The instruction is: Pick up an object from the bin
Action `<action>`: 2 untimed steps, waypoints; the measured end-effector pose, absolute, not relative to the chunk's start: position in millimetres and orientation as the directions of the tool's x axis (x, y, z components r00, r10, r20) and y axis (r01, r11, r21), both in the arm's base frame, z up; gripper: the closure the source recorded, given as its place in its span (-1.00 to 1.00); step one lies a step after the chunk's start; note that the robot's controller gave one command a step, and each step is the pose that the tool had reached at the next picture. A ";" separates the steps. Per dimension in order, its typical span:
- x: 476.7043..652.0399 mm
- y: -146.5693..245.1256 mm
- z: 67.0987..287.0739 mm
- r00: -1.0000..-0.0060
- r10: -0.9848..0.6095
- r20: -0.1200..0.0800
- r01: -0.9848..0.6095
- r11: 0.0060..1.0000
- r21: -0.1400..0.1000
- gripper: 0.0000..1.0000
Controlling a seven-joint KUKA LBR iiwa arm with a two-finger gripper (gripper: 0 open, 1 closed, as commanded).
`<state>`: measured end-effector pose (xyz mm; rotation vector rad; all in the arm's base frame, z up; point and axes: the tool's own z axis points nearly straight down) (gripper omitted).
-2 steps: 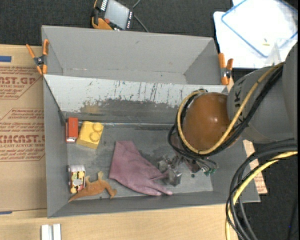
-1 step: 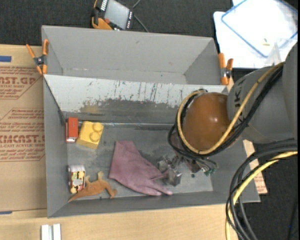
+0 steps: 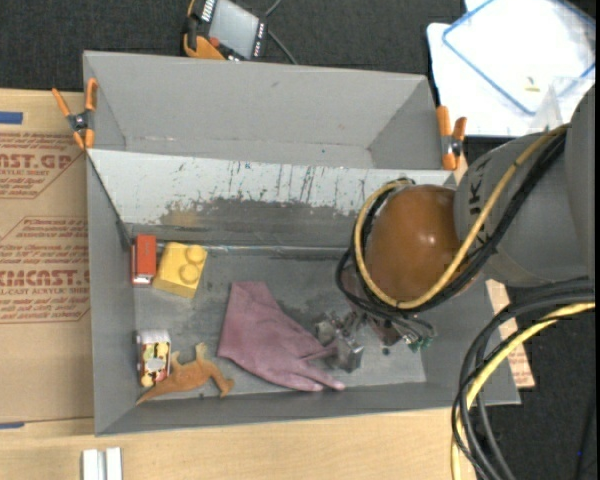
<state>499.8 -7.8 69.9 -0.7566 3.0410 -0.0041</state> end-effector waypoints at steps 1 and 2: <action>515.2 -25.7 194.4 -0.881 -0.472 -0.009 -0.472 0.881 -0.004 1.00; 515.2 -25.6 194.4 -0.881 -0.472 -0.009 -0.472 0.881 -0.004 1.00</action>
Offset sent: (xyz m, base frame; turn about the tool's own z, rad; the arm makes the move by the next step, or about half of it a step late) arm 0.0000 0.0000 0.0000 0.0000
